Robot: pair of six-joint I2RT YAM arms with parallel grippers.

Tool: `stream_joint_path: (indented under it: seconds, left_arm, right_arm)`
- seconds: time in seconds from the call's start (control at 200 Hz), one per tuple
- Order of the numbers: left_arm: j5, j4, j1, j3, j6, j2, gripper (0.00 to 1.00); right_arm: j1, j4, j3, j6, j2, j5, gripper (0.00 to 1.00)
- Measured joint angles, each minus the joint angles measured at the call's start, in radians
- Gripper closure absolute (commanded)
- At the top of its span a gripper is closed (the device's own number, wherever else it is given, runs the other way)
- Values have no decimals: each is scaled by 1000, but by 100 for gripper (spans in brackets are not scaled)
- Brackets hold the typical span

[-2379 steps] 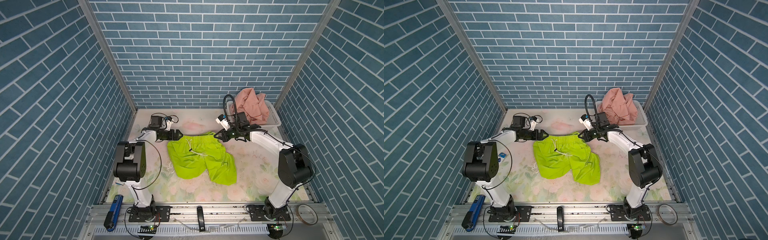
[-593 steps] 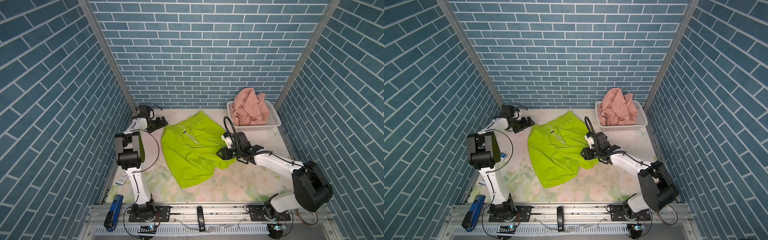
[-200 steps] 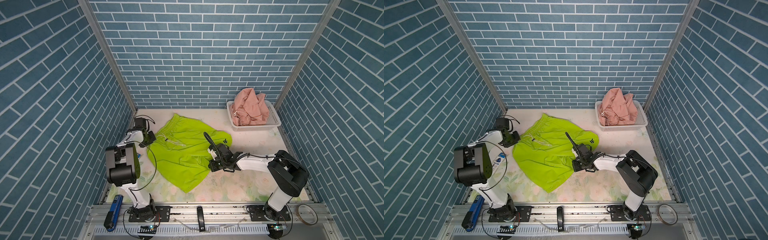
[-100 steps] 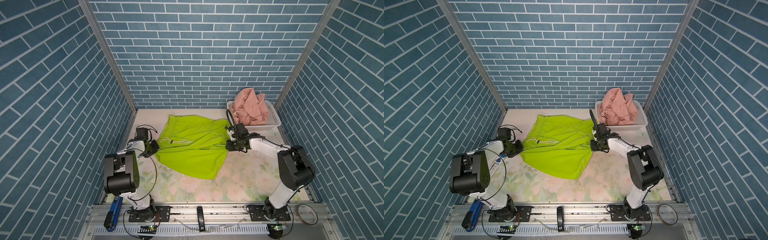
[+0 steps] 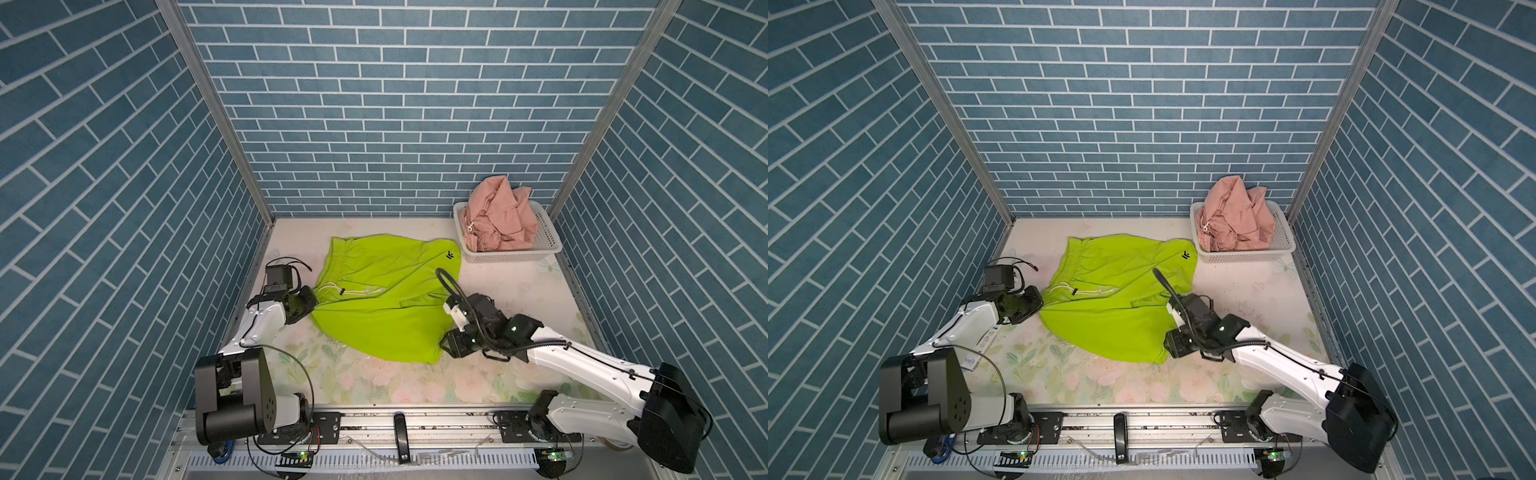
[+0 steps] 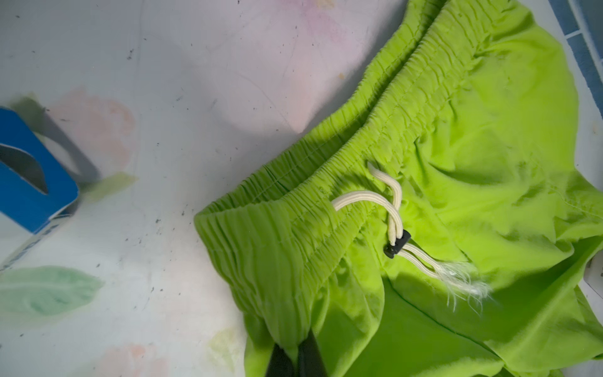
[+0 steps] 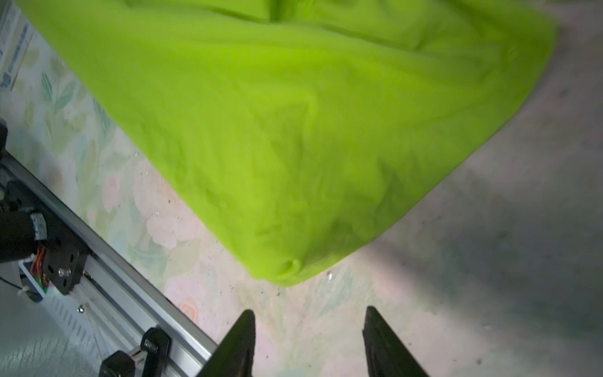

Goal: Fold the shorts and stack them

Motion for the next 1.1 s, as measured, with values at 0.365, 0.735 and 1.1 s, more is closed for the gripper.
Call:
stream_joint_path:
  seconds: [0.365, 0.735, 1.1]
  left_arm:
    - [1, -20, 0, -1, 12, -9, 100]
    - [6, -35, 0, -2, 21, -15, 100]
    - [-12, -177, -2, 87, 42, -69, 97]
  right_arm:
    - [158, 219, -77, 105, 200, 103, 41]
    - [161, 130, 0, 120, 272, 177, 100]
    - [161, -404, 242, 101, 150, 214, 100]
